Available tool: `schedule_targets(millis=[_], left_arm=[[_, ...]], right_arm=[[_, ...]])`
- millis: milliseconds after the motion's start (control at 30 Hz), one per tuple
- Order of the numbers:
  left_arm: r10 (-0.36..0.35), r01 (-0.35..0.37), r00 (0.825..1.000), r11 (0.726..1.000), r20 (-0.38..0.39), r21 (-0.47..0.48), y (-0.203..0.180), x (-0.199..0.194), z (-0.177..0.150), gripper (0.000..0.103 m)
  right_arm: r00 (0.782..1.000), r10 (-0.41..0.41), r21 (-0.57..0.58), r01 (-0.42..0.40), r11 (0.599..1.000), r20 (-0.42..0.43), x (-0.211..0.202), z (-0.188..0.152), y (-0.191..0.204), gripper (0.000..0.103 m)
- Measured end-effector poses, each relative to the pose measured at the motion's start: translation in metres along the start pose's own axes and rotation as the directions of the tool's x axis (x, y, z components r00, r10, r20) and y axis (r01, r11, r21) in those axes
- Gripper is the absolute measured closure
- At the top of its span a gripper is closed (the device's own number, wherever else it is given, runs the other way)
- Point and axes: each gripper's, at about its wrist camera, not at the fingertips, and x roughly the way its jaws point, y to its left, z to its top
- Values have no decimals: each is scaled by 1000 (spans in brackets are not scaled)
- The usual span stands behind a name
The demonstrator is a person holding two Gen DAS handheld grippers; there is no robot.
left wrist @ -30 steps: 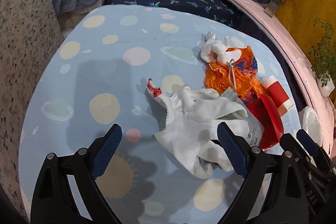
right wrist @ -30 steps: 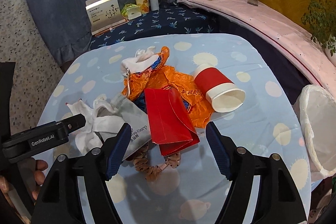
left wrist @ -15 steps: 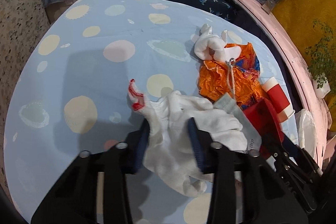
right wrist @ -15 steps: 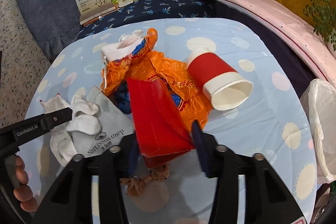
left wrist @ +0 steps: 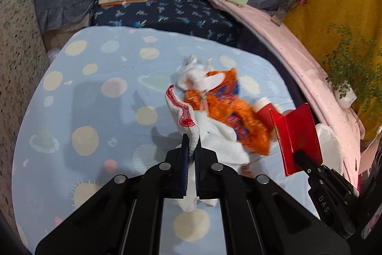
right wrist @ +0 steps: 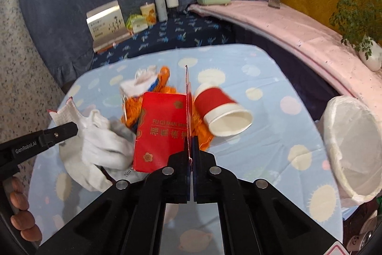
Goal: Collect trash
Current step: 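Grasp the red envelope with the right gripper while the left gripper grasps the white glove, then carry both items over the wastebasket and open both grippers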
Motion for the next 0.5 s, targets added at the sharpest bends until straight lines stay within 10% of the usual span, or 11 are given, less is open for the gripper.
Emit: schedule_targets(millis=[500], left_arm=[[-176, 151, 979, 966, 103, 211, -132, -63, 11, 100]], right_arm=[[973, -90, 123, 65, 990, 212, -109, 22, -80, 102]])
